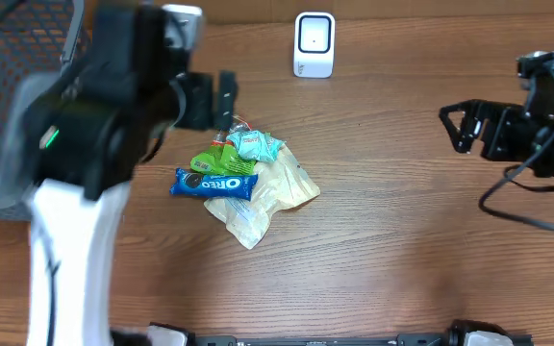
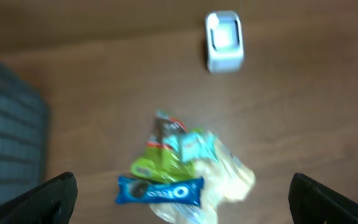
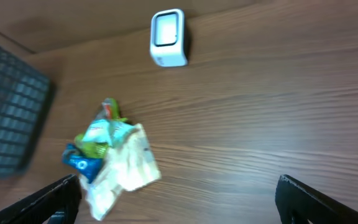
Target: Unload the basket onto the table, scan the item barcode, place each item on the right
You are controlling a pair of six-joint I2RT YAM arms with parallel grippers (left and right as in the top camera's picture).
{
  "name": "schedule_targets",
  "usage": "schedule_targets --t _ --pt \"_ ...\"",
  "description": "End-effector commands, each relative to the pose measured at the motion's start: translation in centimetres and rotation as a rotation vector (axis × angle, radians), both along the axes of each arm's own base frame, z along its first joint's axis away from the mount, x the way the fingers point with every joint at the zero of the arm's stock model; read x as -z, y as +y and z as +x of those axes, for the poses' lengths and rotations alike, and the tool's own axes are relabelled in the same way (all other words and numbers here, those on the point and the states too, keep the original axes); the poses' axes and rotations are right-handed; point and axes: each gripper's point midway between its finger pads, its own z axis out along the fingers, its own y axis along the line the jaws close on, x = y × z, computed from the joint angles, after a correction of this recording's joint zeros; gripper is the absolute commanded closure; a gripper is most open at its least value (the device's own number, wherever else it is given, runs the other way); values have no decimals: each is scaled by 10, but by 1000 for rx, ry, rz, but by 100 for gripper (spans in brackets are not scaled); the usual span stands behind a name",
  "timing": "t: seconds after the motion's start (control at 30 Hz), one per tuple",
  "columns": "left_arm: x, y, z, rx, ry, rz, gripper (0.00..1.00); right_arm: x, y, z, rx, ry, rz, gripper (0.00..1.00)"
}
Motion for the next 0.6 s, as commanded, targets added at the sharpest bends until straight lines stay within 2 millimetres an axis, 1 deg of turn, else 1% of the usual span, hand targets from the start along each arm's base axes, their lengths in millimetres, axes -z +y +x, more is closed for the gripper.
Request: schedule_targets --t 0.0,0.07,0.17,0.23,0.43,0.57 --pt "-24 30 -12 -112 -91 78 0 -18 -22 -8 78 -46 -142 0" --pt "-32 38 -19 -138 -122 92 0 -21 -34 -18 135 -34 -199 0" --pt "-35 43 -21 -157 -134 105 0 -29 -45 -32 188 -39 -248 0" --pt "-35 44 -16 -169 -138 115 0 -39 -44 -41 194 -70 -252 0" --pt "-25 42 -6 -166 -106 125 0 -72 -40 -72 211 -197 -251 0" --pt "-17 40 1 -165 -83 132 0 -83 -37 -96 218 -248 -253 0"
